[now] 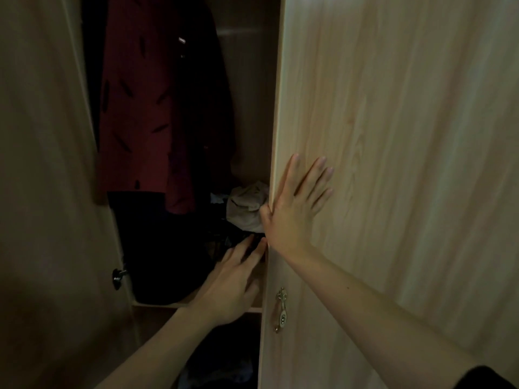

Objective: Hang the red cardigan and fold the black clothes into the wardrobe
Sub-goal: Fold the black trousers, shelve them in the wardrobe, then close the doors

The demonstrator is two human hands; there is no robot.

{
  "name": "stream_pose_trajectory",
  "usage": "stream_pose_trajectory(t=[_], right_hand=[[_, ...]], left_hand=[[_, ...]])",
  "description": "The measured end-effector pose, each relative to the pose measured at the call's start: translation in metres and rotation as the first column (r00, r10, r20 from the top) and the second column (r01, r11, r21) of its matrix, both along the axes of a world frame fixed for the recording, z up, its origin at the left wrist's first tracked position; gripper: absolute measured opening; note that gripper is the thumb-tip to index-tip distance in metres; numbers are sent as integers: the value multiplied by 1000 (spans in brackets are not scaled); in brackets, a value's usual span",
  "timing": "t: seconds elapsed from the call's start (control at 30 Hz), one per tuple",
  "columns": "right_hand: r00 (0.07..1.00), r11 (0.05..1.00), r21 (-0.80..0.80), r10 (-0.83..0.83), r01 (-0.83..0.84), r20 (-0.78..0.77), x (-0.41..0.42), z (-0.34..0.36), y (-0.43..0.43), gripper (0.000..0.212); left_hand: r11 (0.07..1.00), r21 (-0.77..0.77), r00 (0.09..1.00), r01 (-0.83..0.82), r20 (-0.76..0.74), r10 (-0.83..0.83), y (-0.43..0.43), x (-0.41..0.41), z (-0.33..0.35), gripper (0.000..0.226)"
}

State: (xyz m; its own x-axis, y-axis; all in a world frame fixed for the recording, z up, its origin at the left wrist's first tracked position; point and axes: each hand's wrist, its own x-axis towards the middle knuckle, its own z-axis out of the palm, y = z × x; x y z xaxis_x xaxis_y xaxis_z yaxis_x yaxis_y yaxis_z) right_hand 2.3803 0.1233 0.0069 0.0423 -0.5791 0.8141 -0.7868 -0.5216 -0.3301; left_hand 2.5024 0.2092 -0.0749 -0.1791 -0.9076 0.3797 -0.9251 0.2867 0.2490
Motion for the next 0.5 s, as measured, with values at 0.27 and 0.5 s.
stream_pose_trajectory(t=[0.27, 0.5], right_hand=[[998, 998, -2, -55, 55, -2, 16, -1, -28, 120], [994, 994, 13, -106, 106, -6, 30, 0, -53, 122]], left_hand=[[999, 34, 1000, -17, 23, 17, -27, 21, 2, 72], [997, 76, 998, -4, -59, 9, -48, 39, 3, 64]])
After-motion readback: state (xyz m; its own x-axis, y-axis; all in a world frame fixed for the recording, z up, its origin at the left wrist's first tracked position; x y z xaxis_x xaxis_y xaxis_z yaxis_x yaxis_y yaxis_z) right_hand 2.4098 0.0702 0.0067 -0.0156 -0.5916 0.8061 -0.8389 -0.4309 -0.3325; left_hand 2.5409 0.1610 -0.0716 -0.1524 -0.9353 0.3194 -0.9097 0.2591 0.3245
